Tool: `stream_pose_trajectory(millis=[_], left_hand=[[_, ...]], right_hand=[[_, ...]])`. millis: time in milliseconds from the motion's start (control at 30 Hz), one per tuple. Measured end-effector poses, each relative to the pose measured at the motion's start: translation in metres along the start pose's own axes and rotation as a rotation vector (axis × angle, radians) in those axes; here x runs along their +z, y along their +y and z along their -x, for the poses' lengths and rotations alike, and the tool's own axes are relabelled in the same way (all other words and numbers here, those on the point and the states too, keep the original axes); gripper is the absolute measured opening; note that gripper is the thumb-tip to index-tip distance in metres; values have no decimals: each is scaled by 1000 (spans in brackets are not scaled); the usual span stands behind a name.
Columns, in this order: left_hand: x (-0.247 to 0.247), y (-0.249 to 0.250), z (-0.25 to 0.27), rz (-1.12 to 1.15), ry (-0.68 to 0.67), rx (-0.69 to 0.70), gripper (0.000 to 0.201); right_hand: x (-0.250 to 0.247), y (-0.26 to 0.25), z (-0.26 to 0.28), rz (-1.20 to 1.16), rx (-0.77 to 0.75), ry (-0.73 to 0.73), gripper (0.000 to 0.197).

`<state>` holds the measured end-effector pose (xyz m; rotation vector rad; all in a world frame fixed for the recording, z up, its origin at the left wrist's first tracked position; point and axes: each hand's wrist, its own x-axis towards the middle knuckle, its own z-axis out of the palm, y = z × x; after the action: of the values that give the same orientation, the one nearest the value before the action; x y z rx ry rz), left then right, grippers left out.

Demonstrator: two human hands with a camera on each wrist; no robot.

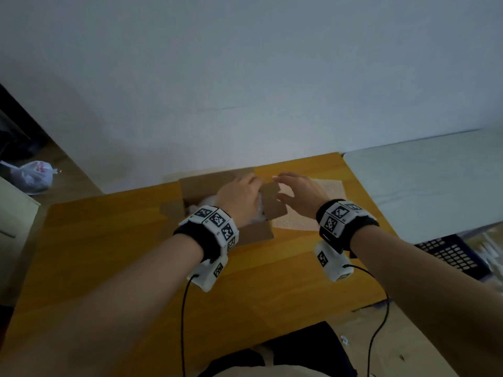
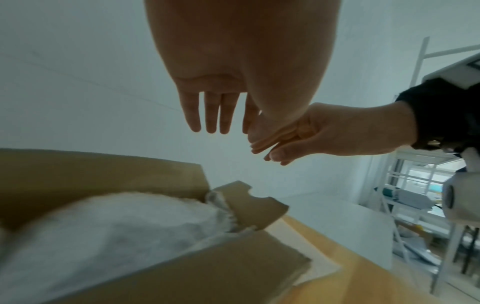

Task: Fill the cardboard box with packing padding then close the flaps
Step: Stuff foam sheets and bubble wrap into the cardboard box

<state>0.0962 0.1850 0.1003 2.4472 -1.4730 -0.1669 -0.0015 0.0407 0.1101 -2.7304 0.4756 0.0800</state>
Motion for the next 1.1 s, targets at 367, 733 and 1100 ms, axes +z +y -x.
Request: stream_pose_trajectory(millis=[367,733,1100], left_hand=[[79,105,-54,114,-36,-11,45],[167,101,-85,12,-379,-251,60],[215,89,-90,-47,-505,-507,49]], right_hand=[[5,118,36,-18,167,-5,46],[64,212,19,-59,182,-318,55],[102,259,5,48,103,-295,63]])
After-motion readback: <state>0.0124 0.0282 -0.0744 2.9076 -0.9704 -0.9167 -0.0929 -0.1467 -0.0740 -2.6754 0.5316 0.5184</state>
